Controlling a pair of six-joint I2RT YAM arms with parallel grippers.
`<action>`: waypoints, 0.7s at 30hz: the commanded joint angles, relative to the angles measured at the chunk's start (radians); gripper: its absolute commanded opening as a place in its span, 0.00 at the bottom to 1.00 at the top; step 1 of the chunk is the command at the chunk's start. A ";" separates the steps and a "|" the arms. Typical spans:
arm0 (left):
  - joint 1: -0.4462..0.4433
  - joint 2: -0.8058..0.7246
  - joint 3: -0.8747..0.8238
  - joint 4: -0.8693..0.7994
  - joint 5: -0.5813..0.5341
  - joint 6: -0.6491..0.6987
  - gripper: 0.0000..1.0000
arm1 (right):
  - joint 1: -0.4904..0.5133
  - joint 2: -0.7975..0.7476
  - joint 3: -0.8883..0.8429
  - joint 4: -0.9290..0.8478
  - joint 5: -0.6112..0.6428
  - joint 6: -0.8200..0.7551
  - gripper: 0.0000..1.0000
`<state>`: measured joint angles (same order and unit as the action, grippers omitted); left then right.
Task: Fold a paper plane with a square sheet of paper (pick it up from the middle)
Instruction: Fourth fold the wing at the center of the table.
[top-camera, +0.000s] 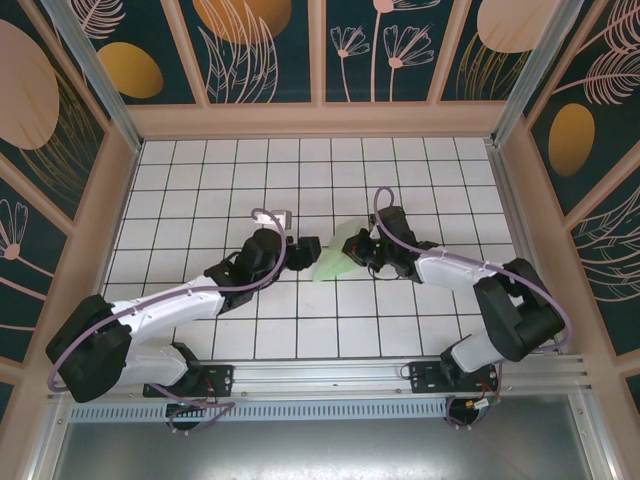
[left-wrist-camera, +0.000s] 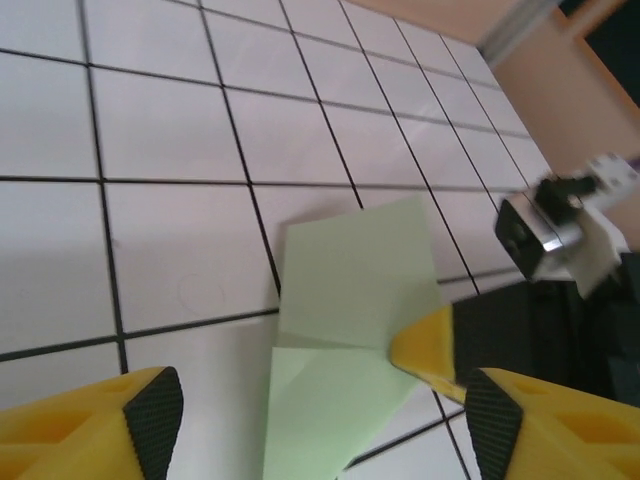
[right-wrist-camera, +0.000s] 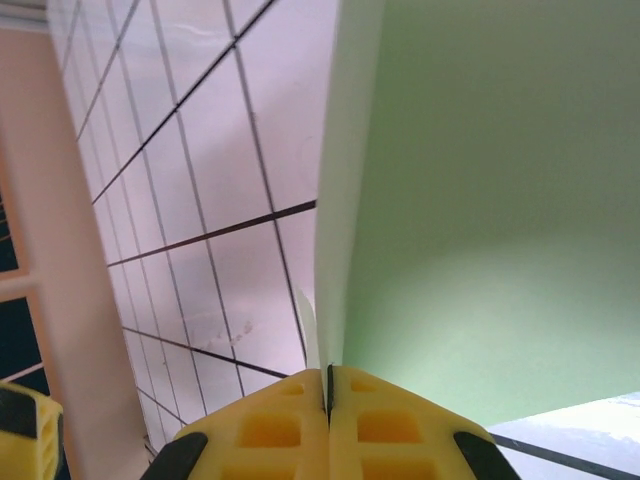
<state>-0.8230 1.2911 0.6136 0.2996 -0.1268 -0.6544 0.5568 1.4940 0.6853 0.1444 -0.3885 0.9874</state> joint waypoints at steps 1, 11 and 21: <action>0.007 0.019 -0.075 0.196 0.129 0.146 0.85 | -0.004 0.028 0.023 -0.030 0.013 0.084 0.00; -0.015 0.113 -0.119 0.337 0.207 0.352 0.98 | -0.004 0.089 0.077 -0.151 0.049 0.148 0.00; -0.042 0.269 -0.078 0.384 0.153 0.521 0.85 | -0.003 0.122 0.130 -0.233 0.047 0.200 0.00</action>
<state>-0.8570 1.5387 0.5072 0.6109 0.0425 -0.2188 0.5568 1.6058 0.7815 -0.0299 -0.3557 1.1519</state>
